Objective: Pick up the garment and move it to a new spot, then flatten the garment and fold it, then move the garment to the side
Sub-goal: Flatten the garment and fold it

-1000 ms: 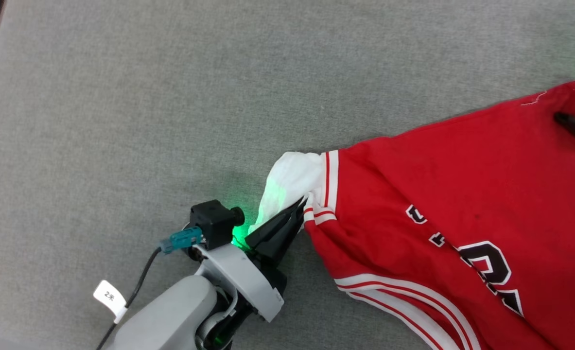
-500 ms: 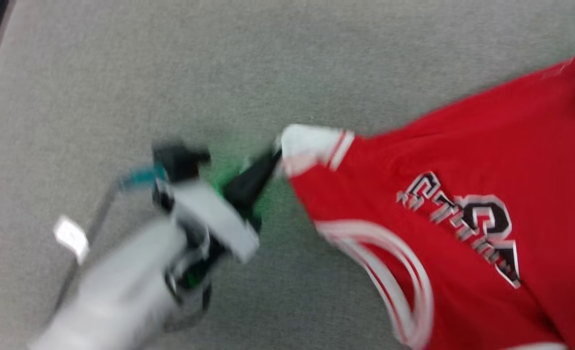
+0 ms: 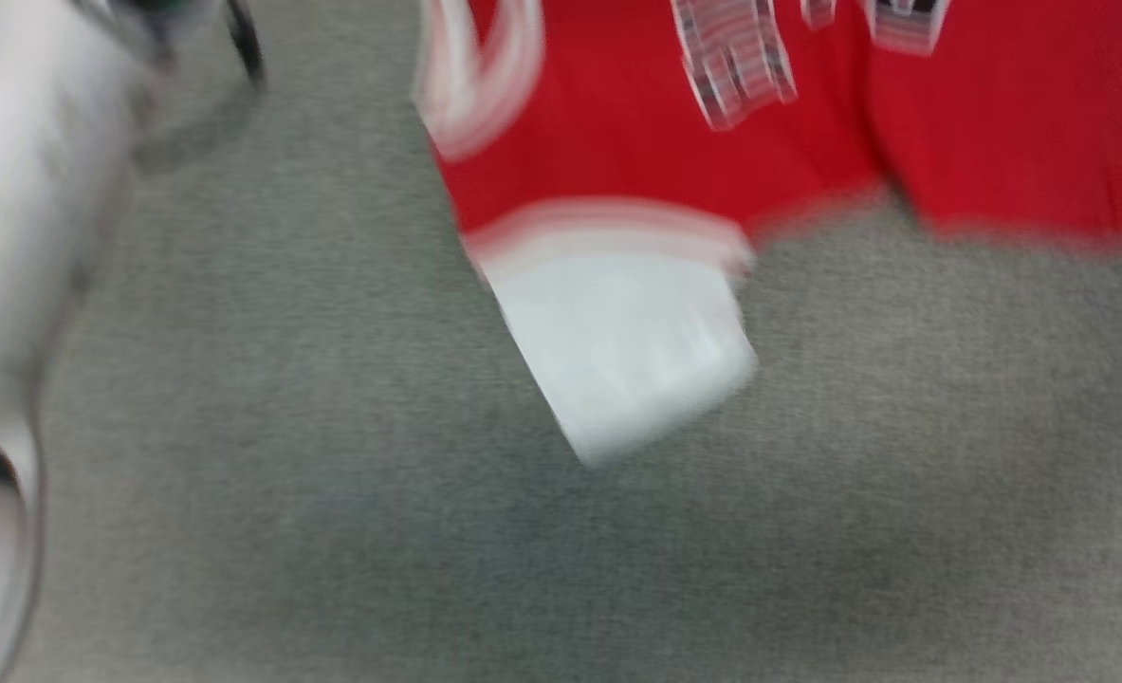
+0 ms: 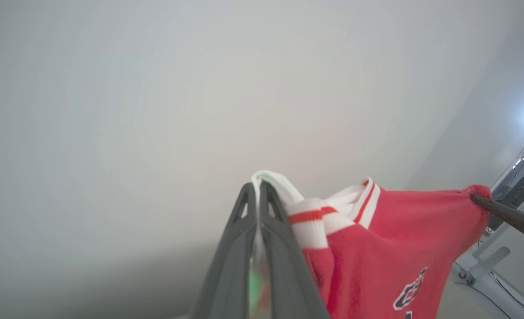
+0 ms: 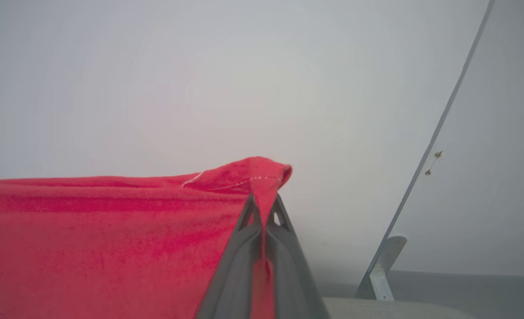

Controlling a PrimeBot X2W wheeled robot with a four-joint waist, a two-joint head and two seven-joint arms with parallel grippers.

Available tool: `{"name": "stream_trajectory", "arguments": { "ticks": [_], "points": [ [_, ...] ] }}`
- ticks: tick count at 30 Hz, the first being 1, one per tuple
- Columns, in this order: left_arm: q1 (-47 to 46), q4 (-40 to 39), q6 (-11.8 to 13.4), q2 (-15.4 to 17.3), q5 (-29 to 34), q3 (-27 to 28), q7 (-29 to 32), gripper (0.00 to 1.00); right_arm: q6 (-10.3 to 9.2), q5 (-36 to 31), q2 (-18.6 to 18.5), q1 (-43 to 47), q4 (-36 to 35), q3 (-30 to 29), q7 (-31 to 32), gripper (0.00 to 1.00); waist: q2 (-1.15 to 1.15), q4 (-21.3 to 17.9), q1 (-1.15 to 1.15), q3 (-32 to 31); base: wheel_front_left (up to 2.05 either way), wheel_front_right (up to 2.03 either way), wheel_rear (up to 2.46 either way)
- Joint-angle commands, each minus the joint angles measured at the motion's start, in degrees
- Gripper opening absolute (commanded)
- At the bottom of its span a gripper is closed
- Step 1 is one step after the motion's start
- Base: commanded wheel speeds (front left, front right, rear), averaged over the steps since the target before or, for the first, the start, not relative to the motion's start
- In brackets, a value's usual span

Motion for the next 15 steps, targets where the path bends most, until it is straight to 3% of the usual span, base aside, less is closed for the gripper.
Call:
{"name": "stream_trajectory", "arguments": {
  "ticks": [1, 8, 15],
  "points": [
    [-4.0, 2.5, 0.7, -0.1, 1.0, 1.0, -1.1, 0.00, -0.14, -2.4, 0.2, -3.2, 1.8, -1.2, -2.6, 0.00, 0.00, -2.7, 0.00, 2.5, 0.00, 0.00, 0.00],
    [-17.9, 12.2, 0.9, -2.4, 2.1, 5.0, -8.3, 0.00, -0.18, -11.2, 4.1, -14.3, 9.9, -4.7, -15.0, 0.00, 0.00, -4.3, 0.00, 2.5, 0.00, 0.00, 0.00],
    [-11.9, 15.1, -0.3, -4.4, 0.3, 3.1, -8.4, 0.00, -0.17, -11.7, 6.6, -10.4, 13.6, -0.2, -19.0, 0.00, 0.00, -4.3, 0.00, 2.4, 0.00, 0.00, 0.00]
  ]
}}
